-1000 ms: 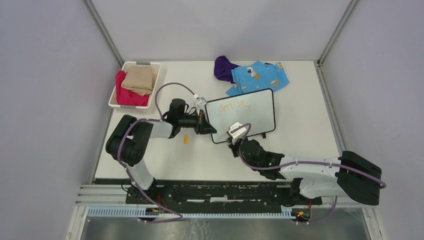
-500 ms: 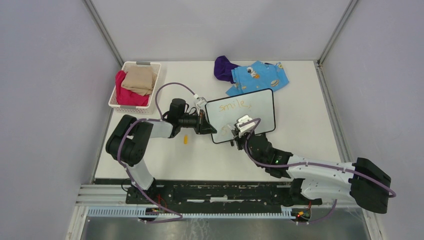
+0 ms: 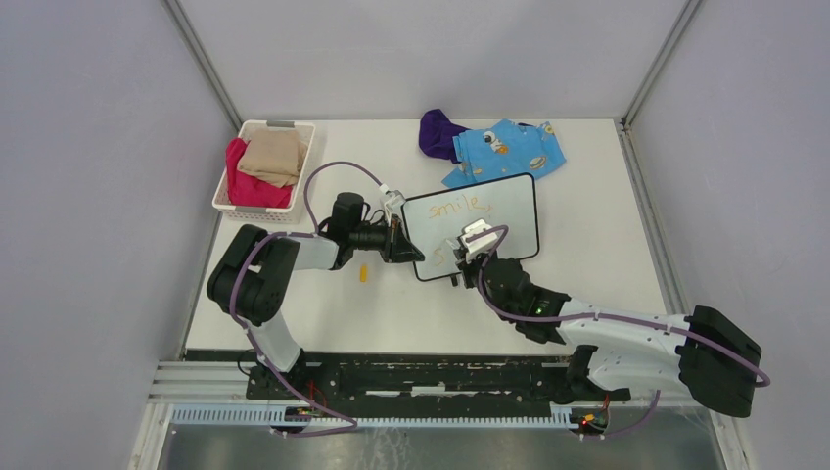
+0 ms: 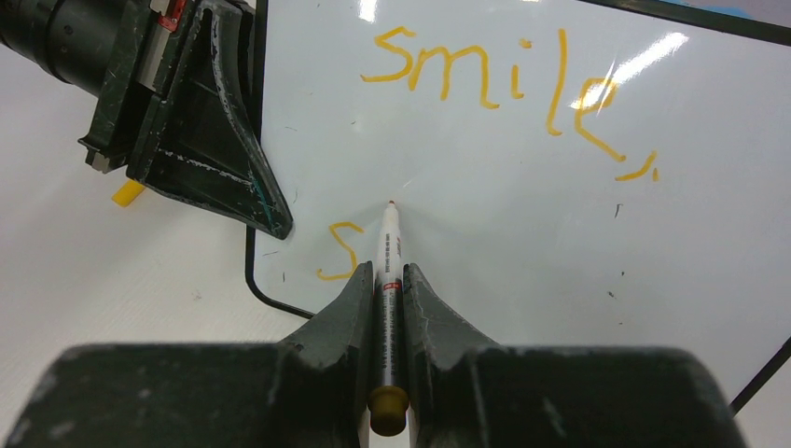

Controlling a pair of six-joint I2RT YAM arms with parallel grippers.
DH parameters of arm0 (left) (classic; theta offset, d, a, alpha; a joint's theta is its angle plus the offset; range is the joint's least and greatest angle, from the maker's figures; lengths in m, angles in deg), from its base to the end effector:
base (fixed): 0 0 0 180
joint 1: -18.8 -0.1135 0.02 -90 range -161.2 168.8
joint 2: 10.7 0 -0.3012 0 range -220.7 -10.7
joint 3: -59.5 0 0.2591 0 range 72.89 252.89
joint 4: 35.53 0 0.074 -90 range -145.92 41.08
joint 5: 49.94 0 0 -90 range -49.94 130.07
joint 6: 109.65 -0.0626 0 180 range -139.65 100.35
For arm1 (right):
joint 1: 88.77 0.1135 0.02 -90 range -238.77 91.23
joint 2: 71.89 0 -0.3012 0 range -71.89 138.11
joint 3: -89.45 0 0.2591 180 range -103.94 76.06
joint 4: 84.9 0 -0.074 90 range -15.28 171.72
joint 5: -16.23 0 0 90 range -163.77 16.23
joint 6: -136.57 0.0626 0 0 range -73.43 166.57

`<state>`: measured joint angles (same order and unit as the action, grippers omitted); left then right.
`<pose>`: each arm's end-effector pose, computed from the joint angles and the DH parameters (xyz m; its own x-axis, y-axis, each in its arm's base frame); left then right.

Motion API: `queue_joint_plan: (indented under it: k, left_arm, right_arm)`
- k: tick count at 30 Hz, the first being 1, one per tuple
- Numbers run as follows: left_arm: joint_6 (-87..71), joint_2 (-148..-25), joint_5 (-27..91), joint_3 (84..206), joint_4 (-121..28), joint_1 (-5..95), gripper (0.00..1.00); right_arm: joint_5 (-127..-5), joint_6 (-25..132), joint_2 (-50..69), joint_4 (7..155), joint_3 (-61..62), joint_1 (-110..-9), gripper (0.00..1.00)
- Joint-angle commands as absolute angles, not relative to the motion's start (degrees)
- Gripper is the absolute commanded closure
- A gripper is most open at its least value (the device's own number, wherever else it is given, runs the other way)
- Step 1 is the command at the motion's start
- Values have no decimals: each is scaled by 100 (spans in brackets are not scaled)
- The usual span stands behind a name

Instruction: Write a sentence on the whiteboard

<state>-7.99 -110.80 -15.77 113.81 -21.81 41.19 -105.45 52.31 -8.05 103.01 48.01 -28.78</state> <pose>0.3002 -0.1797 0.1664 -0.6551 0.1471 -0.7411 0.7452 0.2879 -0.6015 0.1535 0.2000 0.2533 -0.1728 -0.1290 -0.9765 -0.4677 0.8833 -0.0339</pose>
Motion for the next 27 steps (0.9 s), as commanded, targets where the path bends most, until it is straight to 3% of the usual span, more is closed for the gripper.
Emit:
queue_joint_plan:
  k: [1,27]
  left_arm:
    - [-1112,-11191,-1038,11412,-2633,4174,98]
    - [-1138,-11239,-1029,11441,-2704,4173,98]
  right_arm:
    - [-10483,5298,-859,10420,4842,-2916,100]
    - [-10568,5575,-1399,10009,5545,-2938,100]
